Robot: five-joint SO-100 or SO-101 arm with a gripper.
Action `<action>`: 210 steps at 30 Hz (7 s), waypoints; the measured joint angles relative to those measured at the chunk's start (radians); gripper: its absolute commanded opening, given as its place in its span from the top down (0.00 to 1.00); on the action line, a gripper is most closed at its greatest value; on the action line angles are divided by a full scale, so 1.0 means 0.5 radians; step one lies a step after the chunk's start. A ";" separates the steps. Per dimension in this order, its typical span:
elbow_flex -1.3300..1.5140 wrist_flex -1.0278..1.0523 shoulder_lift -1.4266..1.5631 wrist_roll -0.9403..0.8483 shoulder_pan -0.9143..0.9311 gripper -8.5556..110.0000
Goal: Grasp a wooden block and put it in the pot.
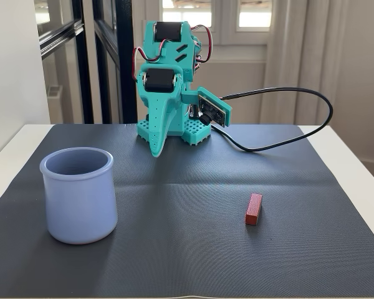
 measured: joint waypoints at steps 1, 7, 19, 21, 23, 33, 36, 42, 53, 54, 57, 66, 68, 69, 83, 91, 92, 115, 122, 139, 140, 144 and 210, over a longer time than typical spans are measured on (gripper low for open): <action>0.000 0.000 0.000 0.000 0.000 0.93; 0.000 0.000 0.000 0.000 0.000 0.93; -0.150 0.009 -0.025 0.199 -0.172 0.92; -0.245 0.009 -0.114 0.310 -0.209 0.92; -0.344 0.009 -0.301 0.451 -0.267 0.92; -0.948 0.009 -1.387 1.589 -0.684 0.92; -1.126 0.009 -1.644 1.976 -0.825 0.92; -1.439 0.009 -2.031 2.761 -1.055 0.92; -1.782 0.009 -2.688 3.985 -1.319 0.87; -1.810 0.009 -2.746 4.059 -1.331 0.86; -1.911 0.009 -2.936 4.255 -1.356 0.84; -2.264 0.009 -3.433 4.556 -1.341 0.76; -2.322 0.009 -3.482 4.559 -1.328 0.75; -2.353 0.009 -3.507 4.559 -1.328 0.75; -2.418 -0.307 -3.863 4.565 -1.197 0.75; -2.418 -0.307 -3.878 4.565 -1.154 0.76; -2.418 -0.307 -3.878 4.565 -1.154 0.76; -2.289 -0.322 -3.918 4.565 -1.144 0.83; -2.286 -0.322 -3.936 4.565 -1.147 0.91; -2.313 -0.319 -3.678 4.350 -1.062 0.91; -2.313 -0.319 -3.642 4.317 -1.037 0.91; -2.313 -0.319 -3.497 4.163 -0.923 0.91; -2.218 -0.319 -2.967 3.227 0.497 0.83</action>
